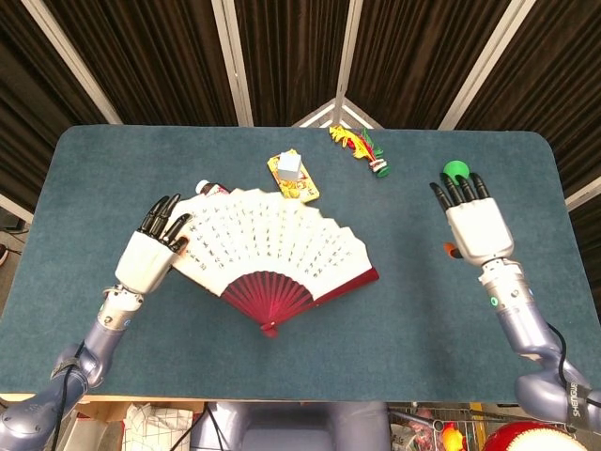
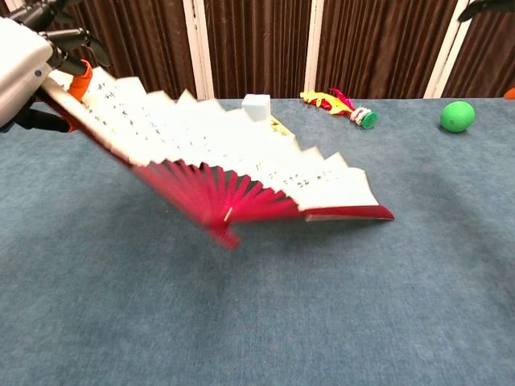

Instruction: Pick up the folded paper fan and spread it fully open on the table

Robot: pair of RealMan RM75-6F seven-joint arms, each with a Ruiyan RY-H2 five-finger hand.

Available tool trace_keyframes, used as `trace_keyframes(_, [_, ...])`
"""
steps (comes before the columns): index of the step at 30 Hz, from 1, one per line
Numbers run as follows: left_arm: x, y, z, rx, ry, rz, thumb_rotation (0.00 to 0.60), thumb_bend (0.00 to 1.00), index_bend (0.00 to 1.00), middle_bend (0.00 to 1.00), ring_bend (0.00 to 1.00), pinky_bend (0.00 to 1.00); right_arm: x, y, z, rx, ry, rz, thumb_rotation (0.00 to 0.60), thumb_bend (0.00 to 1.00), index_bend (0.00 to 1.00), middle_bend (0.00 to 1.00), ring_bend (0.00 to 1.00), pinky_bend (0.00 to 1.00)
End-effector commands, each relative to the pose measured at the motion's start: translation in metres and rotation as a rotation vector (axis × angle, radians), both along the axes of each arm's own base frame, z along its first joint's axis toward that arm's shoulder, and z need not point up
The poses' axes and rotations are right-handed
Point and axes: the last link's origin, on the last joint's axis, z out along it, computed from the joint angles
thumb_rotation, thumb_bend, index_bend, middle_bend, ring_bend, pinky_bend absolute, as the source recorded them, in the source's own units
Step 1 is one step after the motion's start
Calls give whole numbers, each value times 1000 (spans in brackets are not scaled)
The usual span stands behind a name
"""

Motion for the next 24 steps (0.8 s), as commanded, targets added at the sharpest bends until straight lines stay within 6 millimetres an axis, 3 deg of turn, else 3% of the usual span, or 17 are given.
trace_keyframes(1, [-5,0,-4,-22,34,13,600,297,461,130,0,65,-4,1,3,-24,-18,-6,600,154,66,71,67,61])
trace_keyframes(2, [-9,0,-6,-46,57,28,600,264,323,58,0,29,-3,1,5,-29,-33,-9,600,154,64,70,66,61])
trace_keyframes(4, [-18,0,-8,-69,91,75,600,219,167,2,0,2,-2,2,8,-40,-45,-5,600,154,64,70,66,61])
trace_keyframes(7, [-36,-5,-4,-102,92,174,600,148,60,0,0,0,-2,3,13,-52,-62,-3,600,154,64,70,66,61])
trace_keyframes(12, [-60,-14,18,-72,207,351,600,84,5,0,0,0,-3,5,15,-46,-85,-10,600,154,64,70,66,61])
trace_keyframes(20, [-77,-21,53,-95,471,633,600,37,0,0,0,0,1,7,10,-29,-91,-1,600,154,64,71,66,61])
trace_keyframes(24, [-83,-28,67,-130,499,775,600,34,0,0,0,0,2,6,10,-32,-105,-1,600,154,64,71,66,61])
